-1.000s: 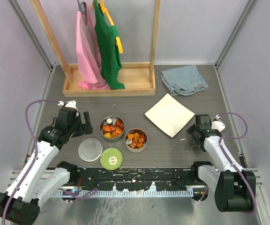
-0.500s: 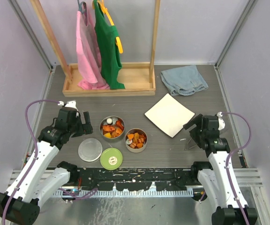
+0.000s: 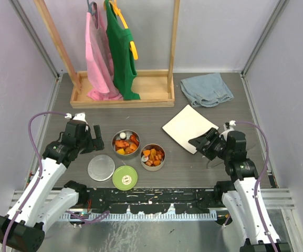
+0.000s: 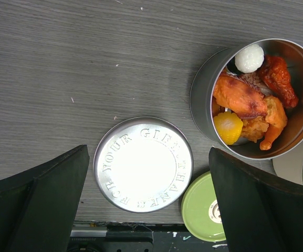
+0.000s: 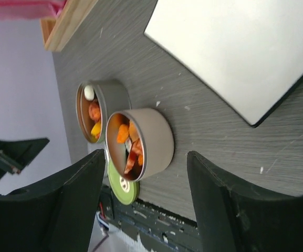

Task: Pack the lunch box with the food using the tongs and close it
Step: Place the clamp at the center of the board, then pick up the box lid from the center of the board.

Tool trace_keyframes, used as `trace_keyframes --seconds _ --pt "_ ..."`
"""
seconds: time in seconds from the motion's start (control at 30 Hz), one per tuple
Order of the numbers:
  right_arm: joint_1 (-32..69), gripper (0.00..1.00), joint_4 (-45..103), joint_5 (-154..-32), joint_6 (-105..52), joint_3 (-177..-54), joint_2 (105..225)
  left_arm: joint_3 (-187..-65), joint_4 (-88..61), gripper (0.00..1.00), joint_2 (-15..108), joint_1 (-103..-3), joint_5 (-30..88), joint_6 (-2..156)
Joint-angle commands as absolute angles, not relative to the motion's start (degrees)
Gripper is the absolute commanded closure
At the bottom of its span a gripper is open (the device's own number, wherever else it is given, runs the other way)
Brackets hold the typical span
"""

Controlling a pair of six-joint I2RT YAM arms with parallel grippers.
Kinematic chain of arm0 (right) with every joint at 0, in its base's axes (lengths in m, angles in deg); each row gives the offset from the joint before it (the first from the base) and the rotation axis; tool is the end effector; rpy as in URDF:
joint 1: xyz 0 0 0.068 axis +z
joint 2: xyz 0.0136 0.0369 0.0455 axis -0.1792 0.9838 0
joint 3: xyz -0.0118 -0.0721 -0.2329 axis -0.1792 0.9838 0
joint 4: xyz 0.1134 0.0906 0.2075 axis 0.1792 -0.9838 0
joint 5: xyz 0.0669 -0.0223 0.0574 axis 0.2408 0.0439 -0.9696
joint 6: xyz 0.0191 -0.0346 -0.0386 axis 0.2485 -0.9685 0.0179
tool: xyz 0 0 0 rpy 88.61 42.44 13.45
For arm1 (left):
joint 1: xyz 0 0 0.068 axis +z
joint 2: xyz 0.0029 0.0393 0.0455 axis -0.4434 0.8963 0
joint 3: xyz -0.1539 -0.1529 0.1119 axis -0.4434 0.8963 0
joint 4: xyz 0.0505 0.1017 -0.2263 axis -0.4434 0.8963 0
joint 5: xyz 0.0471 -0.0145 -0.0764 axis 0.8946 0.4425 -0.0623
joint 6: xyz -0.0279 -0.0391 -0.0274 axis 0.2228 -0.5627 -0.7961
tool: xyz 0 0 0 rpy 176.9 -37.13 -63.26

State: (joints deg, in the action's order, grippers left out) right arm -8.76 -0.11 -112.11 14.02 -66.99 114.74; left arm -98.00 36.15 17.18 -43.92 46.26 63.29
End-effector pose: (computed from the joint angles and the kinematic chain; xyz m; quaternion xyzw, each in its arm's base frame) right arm 0.1473 0.0206 0.2185 0.2358 0.8325 0.3731 0.3349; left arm 0.1613 -0.0449 0.2505 -0.0873 0.9297 -0.0571 0.3532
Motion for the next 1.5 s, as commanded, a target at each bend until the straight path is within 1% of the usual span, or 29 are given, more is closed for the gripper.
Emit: trace_keyframes --seconds 0.0,0.07,0.17,0.2,0.23,0.33,0.4,0.53,0.6,0.67,0.83,1.07,1.23,1.47 --pt "-2.0 0.33 3.2 -113.3 13.6 -70.4 115.0 -99.5 35.5 0.02 16.2 -43.7 46.7 62.9" --pt "5.1 0.34 5.4 -109.7 15.3 -70.2 116.0 -99.4 35.4 0.02 16.1 -43.7 46.7 62.9" --pt "21.1 0.34 8.5 -99.4 17.6 -71.4 121.1 -99.5 35.4 0.02 16.1 -43.8 46.7 62.8" --pt "26.9 0.36 8.3 -94.1 18.5 -73.2 123.8 -99.4 35.4 0.02 16.2 -43.7 46.7 62.8" --pt "33.0 0.37 7.7 -85.0 20.0 -75.0 126.9 -99.4 35.5 0.02 16.3 -43.8 46.8 62.9" --pt "50.4 0.38 10.0 -65.1 22.7 -78.8 132.5 -99.7 35.9 0.02 16.2 -43.7 47.0 62.8" --pt "58.7 0.35 9.5 -57.5 24.2 -81.5 138.1 -99.7 35.9 0.02 15.9 -43.7 47.2 62.7" --pt "68.5 0.33 7.6 -46.0 29.3 -85.4 147.3 -99.3 35.6 0.02 15.1 -43.7 47.2 62.6" --pt "71.6 0.32 8.5 -42.4 30.3 -86.3 150.5 -99.0 35.1 0.02 14.8 -43.8 46.9 62.8" --pt "73.3 0.3 10.8 -41.4 30.4 -86.5 152.4 -99.0 34.9 0.02 14.8 -43.7 46.8 62.8" --pt "76.2 0.3 15.4 -41.5 33.8 -86.0 157.3 -99.3 35.3 0.02 15.0 -43.7 47.0 62.9" --pt "76.7 0.31 18.6 -45.2 39.6 -85.6 163.2 -98.9 35.1 0.02 13.5 -43.7 47.4 62.8" --pt "76.7 0.34 17.4 -43.9 45.3 -87.1 166.1 -98.7 34.7 0.02 13.3 -43.7 46.9 62.8" --pt "76.8 0.36 12.9 -45.3 44.5 -93.4 172.9 -98.8 34.6 0.02 13.8 -43.7 46.6 62.9"
